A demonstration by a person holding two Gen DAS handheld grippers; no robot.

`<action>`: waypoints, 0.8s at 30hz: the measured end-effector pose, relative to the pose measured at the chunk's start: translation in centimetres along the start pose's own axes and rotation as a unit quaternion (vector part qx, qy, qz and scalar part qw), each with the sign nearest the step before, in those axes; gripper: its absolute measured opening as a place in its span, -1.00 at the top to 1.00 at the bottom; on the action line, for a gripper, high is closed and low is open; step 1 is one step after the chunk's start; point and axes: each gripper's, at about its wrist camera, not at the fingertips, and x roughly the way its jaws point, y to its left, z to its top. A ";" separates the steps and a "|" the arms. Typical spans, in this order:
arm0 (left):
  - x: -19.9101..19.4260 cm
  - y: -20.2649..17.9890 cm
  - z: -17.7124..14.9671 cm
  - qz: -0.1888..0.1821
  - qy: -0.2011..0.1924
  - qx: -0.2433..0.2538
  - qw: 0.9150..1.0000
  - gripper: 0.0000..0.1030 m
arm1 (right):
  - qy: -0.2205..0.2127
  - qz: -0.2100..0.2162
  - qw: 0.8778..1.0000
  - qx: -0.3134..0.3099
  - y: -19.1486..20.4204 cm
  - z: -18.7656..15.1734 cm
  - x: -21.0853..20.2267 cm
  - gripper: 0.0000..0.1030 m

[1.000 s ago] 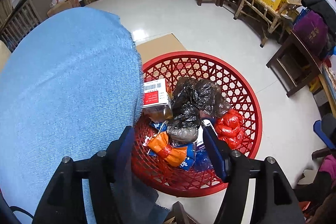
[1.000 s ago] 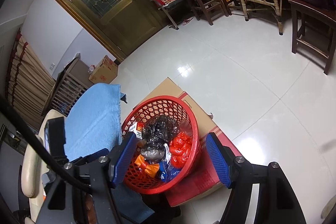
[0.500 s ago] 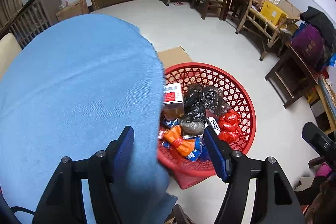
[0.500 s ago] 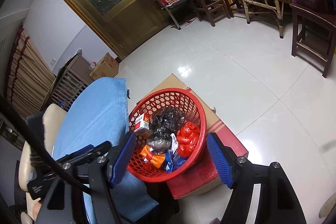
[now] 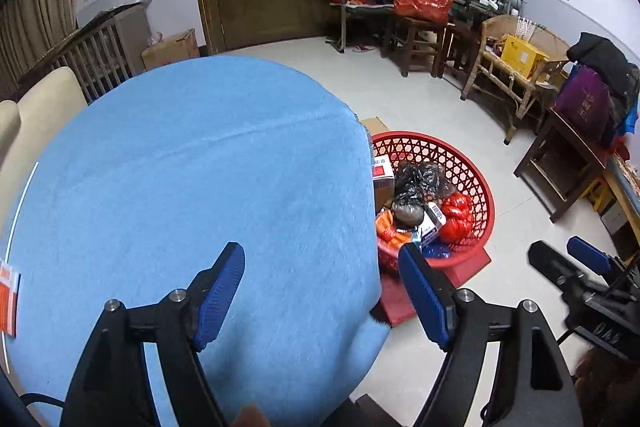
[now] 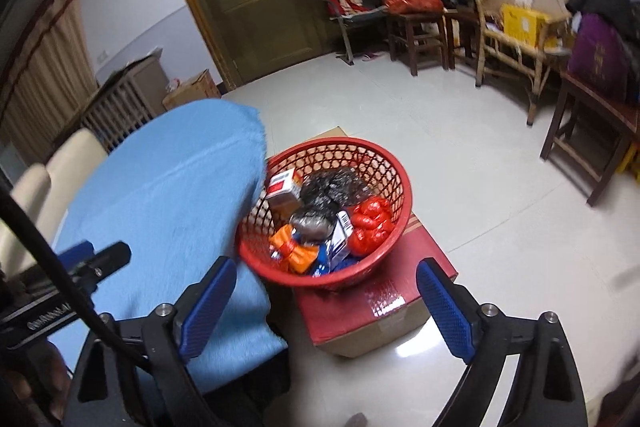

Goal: Collect trash

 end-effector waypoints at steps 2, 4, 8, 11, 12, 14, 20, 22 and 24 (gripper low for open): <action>-0.7 0.3 -0.6 0.006 -0.004 -0.001 1.000 -0.67 | -0.005 -0.015 1.000 -0.024 1.3 -0.9 -0.7 -0.83; -1.3 0.7 -1.1 0.008 -0.012 -0.004 1.000 -0.72 | -0.019 -0.030 0.998 -0.045 2.3 -1.7 -1.5 -0.83; -2.3 1.4 -1.7 0.006 -0.018 -0.013 1.000 -0.73 | -0.035 -0.042 0.997 -0.061 3.6 -2.6 -2.7 -0.92; -3.0 1.8 -2.1 0.012 -0.024 -0.020 0.999 -0.74 | -0.044 -0.040 0.996 -0.063 4.2 -2.6 -3.4 -0.92; -3.2 2.0 -2.2 0.013 -0.025 -0.023 0.999 -0.74 | -0.047 -0.039 0.996 -0.064 4.4 -2.5 -3.6 -0.92; -3.3 2.2 -2.4 0.013 -0.027 -0.029 0.999 -0.75 | -0.050 -0.038 0.996 -0.067 4.6 -2.3 -3.9 -0.92; -3.3 2.0 -2.7 0.015 -0.026 -0.028 0.999 -0.75 | -0.052 -0.037 0.995 -0.072 5.0 -2.1 -3.9 -0.93; -3.3 1.8 -2.7 0.011 -0.027 -0.027 0.999 -0.75 | -0.054 -0.037 0.995 -0.072 5.0 -2.1 -3.9 -0.93; -3.3 1.7 -2.6 0.007 -0.027 -0.028 0.999 -0.75 | -0.053 -0.035 0.995 -0.071 4.9 -2.0 -3.9 -0.93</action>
